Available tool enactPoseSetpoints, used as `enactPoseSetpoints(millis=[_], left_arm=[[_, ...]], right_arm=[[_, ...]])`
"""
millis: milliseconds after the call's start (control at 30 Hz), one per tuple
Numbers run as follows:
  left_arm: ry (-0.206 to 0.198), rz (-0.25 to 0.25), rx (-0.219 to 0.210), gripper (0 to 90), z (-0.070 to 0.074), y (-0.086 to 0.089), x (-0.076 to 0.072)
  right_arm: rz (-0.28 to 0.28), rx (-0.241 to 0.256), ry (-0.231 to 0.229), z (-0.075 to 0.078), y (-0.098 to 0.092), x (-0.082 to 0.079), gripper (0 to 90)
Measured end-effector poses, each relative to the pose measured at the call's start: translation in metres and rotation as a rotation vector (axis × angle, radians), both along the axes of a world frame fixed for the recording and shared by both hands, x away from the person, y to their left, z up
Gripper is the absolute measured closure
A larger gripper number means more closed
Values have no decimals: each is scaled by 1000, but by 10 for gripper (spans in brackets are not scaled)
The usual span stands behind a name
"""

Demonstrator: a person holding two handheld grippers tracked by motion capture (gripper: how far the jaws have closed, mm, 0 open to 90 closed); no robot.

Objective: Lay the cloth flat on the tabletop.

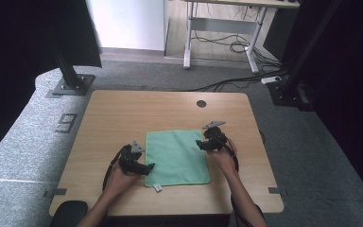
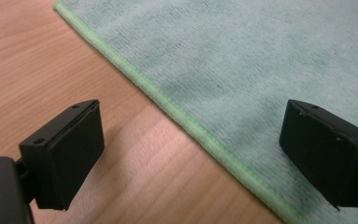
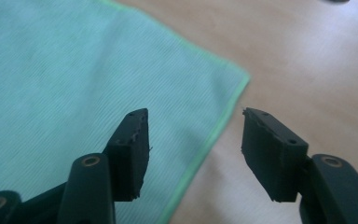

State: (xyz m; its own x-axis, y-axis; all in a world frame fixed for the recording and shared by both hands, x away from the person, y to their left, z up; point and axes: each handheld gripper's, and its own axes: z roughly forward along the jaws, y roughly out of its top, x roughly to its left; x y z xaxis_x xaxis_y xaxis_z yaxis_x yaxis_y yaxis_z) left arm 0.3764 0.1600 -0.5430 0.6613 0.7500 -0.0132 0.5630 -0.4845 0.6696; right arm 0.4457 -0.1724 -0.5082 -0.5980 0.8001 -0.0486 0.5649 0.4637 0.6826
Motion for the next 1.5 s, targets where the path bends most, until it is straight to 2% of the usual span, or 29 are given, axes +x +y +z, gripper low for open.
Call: enactPoseSetpoints(millis=[67,100,200,267,333,500,633,800,1000,1267,1400,1500], left_arm=[[10,0,27,64,-2,0,0],[14,5,24,54,-2,1,1],[10,32,33,51,-2,4,3],[13,50,30,50,-2,8,6],[19,66,19,50,-3,12,9],[15,63,17,40,-4,14,11],[12,64,13,19,-5,13,13],[8,73,11,16,-5,11,21],[4,92,8,18,-5,11,31],[5,79,4,23,-5,12,32],[2,67,-37,15,3,13,30],[-11,51,-47,10,9,15,25]], right_arm=[[13,29,10,-9,1,-12,375],[21,32,13,-12,2,-16,368],[33,-7,16,-24,9,-27,351],[21,-38,11,-30,9,-30,331],[-1,-10,7,-32,5,-30,320],[-26,-18,-8,-33,1,-33,306],[-39,-4,1,-34,-1,-27,269],[-64,24,5,-36,-3,-17,264],[-74,30,2,-37,-3,-8,264],[-65,41,2,-37,-5,-7,260],[-60,58,-5,-33,-6,-9,244],[-47,65,-18,-25,-8,-14,220]])
